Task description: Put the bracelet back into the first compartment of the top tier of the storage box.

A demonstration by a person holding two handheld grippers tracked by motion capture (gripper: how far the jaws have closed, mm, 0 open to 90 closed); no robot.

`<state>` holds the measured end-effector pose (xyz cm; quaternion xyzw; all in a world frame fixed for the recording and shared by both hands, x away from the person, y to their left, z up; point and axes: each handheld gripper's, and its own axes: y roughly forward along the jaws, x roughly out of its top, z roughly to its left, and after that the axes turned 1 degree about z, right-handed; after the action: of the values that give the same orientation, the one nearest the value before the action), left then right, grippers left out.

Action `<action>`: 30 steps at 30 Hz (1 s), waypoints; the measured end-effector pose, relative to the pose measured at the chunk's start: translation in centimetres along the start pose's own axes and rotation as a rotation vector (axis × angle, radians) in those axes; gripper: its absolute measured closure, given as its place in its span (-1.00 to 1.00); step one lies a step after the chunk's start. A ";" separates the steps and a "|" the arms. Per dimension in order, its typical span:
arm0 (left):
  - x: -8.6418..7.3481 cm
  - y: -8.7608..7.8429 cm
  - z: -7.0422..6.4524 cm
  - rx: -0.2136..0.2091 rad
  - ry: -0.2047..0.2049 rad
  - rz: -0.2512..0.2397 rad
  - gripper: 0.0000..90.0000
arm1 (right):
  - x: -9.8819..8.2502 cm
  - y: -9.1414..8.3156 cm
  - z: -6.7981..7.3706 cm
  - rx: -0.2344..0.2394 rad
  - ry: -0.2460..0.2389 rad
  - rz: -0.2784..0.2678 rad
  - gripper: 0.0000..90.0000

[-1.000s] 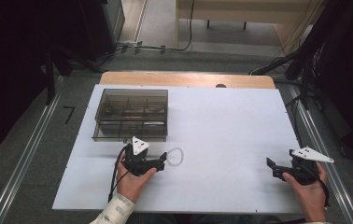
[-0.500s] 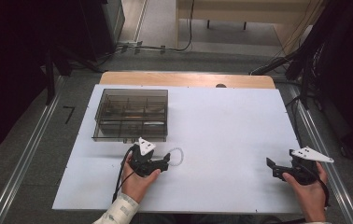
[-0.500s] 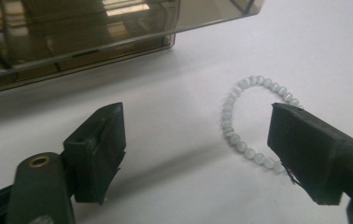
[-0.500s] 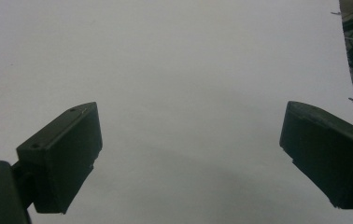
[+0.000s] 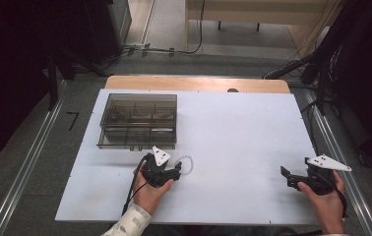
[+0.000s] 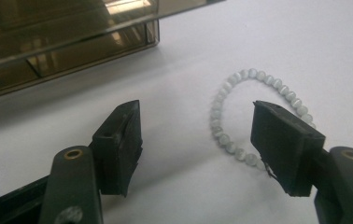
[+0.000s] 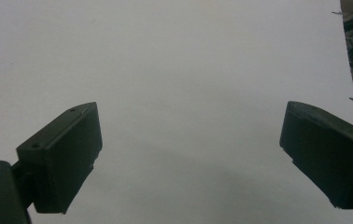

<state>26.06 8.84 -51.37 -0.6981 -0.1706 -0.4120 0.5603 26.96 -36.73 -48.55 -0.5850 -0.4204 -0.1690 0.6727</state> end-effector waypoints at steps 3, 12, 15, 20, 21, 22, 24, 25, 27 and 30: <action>0.0 0.1 -0.1 -0.002 0.003 0.010 -0.12 | 0.0 0.0 0.0 0.000 -0.001 -0.001 -0.91; 0.0 0.1 -0.2 -0.009 0.025 0.010 0.31 | 0.0 0.1 0.0 -0.002 -0.001 0.002 -0.91; 0.0 0.1 -0.3 -0.016 0.048 0.010 0.44 | 0.0 0.1 0.1 0.000 -0.001 0.002 -0.91; -0.1 0.1 -0.6 -0.041 0.073 0.007 0.73 | 0.0 0.1 0.1 -0.001 -0.001 0.005 -0.91; -0.1 0.1 -0.6 -0.043 0.072 0.007 0.76 | 0.0 0.1 0.1 -0.001 -0.002 0.005 -0.91; -0.1 0.1 -0.6 -0.044 0.069 0.008 0.77 | 0.0 0.1 0.1 -0.001 -0.002 0.005 -0.91; 0.0 0.1 -0.4 -0.052 0.066 0.014 0.81 | 0.0 0.1 0.1 0.000 -0.002 0.006 -0.91; 0.0 0.1 -0.4 -0.055 0.058 0.014 0.83 | 0.0 0.1 0.1 0.001 -0.003 0.006 -0.91; 0.0 0.2 -0.3 -0.060 0.048 0.014 0.88 | 0.0 0.1 0.1 0.001 -0.003 0.006 -0.91; 0.0 0.2 -0.3 -0.060 0.054 0.015 0.93 | 0.1 0.1 0.2 0.002 0.000 0.008 -0.91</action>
<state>26.03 8.53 -51.49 -0.7043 -0.1376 -0.4315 0.5466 27.04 -36.53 -48.60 -0.5859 -0.4183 -0.1656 0.6740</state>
